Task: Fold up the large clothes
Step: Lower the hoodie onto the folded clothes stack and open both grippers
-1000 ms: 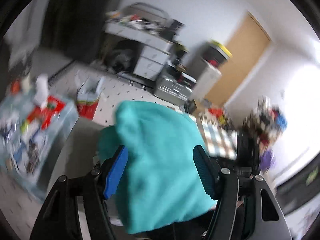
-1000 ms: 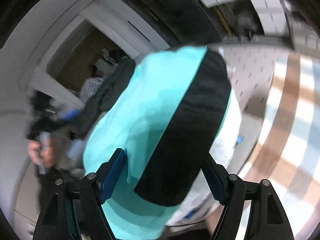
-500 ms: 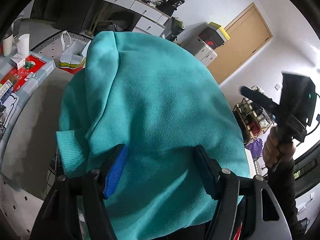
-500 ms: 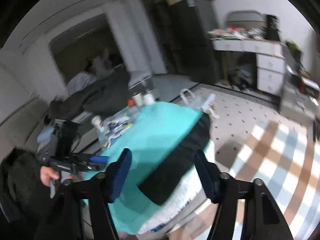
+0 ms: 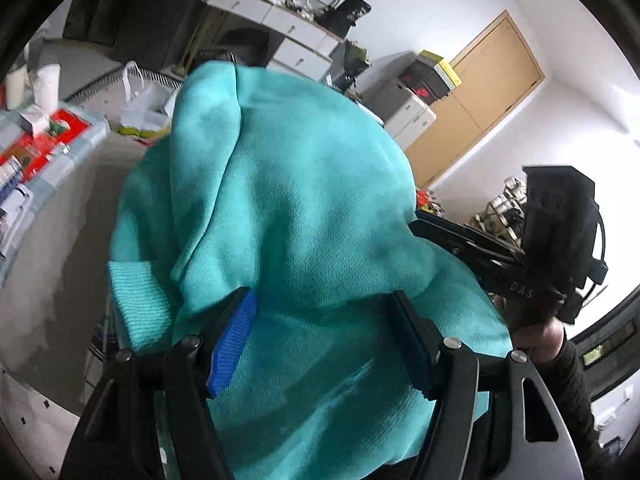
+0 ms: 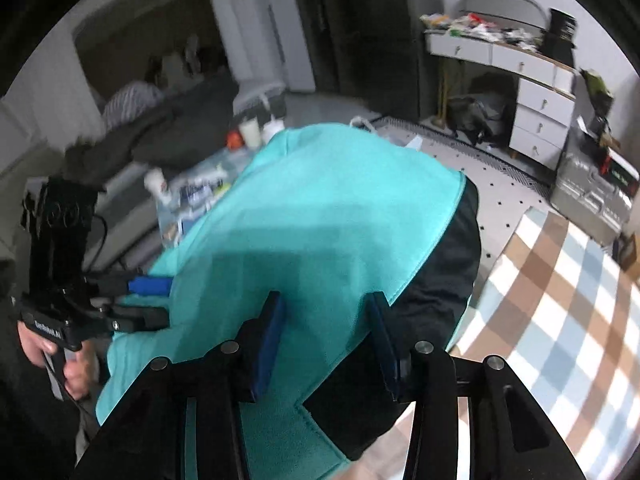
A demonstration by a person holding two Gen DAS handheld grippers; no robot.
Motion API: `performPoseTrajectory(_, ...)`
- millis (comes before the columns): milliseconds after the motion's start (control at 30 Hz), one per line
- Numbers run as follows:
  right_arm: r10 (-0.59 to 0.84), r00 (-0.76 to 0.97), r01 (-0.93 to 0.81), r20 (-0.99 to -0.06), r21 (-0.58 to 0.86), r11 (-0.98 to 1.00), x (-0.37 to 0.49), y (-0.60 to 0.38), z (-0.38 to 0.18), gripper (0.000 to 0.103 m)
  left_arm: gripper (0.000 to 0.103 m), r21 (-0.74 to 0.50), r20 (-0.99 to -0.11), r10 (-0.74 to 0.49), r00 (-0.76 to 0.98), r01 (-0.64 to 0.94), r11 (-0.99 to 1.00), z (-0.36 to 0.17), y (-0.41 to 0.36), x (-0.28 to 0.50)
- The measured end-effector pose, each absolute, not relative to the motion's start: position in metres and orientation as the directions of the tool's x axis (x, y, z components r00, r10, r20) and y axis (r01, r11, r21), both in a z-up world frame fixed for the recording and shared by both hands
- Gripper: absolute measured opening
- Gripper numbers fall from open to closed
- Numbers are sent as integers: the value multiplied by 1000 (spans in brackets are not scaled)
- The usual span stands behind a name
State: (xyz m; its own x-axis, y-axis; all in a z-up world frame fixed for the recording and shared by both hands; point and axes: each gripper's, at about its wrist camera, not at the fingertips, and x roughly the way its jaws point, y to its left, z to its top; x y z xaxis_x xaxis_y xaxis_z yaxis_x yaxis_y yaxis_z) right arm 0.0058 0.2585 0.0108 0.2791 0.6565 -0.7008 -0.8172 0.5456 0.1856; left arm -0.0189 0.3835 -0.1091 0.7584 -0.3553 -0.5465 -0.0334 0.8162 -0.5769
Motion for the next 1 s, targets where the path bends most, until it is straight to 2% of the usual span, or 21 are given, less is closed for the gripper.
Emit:
performPoseTrajectory(133, 701, 344, -821, -625, 162, 547, -10, 247, 46, 44, 63, -486, -548, -191, 815, -125, 865, -77, 369, -42)
performPoseTrajectory(200, 745, 347, -818, -569, 204, 537, -18, 229, 62, 46, 63, -462, -500, -163, 851, -102, 881, -56, 354, -61)
performPoseTrajectory(267, 785, 386, -811, -484, 228, 539, -30, 206, 74, 59, 63, -395, -446, -106, 889, -90, 914, -33, 332, -82)
performPoseTrajectory(300, 802, 422, -805, -423, 232, 546, -41, 189, 78, 77, 64, -338, -418, -47, 907, -107, 935, -21, 317, -96)
performPoseTrajectory(333, 814, 444, -805, -375, 233, 546, -50, 177, 81, 90, 64, -295, -388, -10, 922, -114, 949, -13, 302, -108)
performPoseTrajectory(367, 829, 467, -809, -309, 230, 541, -63, 158, 83, 92, 73, -269, -364, 14, 931, -119, 956, -8, 291, -118)
performPoseTrajectory(400, 839, 480, -816, -255, 223, 534, -78, 140, 84, 92, 86, -243, -341, 43, 939, -132, 961, -5, 278, -128)
performPoseTrajectory(467, 838, 507, -819, -201, 191, 541, -104, 114, 84, 97, 90, -211, -280, 113, 953, -176, 962, -4, 255, -151)
performPoseTrajectory(500, 832, 525, -816, -179, 174, 552, -117, 103, 84, 103, 90, -203, -243, 135, 961, -186, 961, -5, 242, -164)
performPoseTrajectory(600, 809, 577, -803, -114, 101, 587, -166, 68, 82, 103, 92, -191, -212, 172, 962, -214, 958, -9, 223, -180)
performPoseTrajectory(633, 802, 589, -798, -99, 82, 597, -178, 61, 83, 103, 95, -193, -212, 197, 957, -238, 952, -12, 213, -189)
performPoseTrajectory(667, 794, 603, -791, -80, 64, 608, -193, 51, 82, 103, 102, -187, -221, 217, 951, -260, 947, -12, 209, -191)
performPoseTrajectory(833, 777, 629, -773, -36, 77, 629, -233, 23, 75, 103, 102, -140, -157, 290, 944, -312, 940, -10, 185, -219)
performPoseTrajectory(1000, 769, 638, -764, -34, 97, 638, -253, 14, 63, 103, 102, -133, -143, 344, 928, -363, 922, -16, 184, -229)
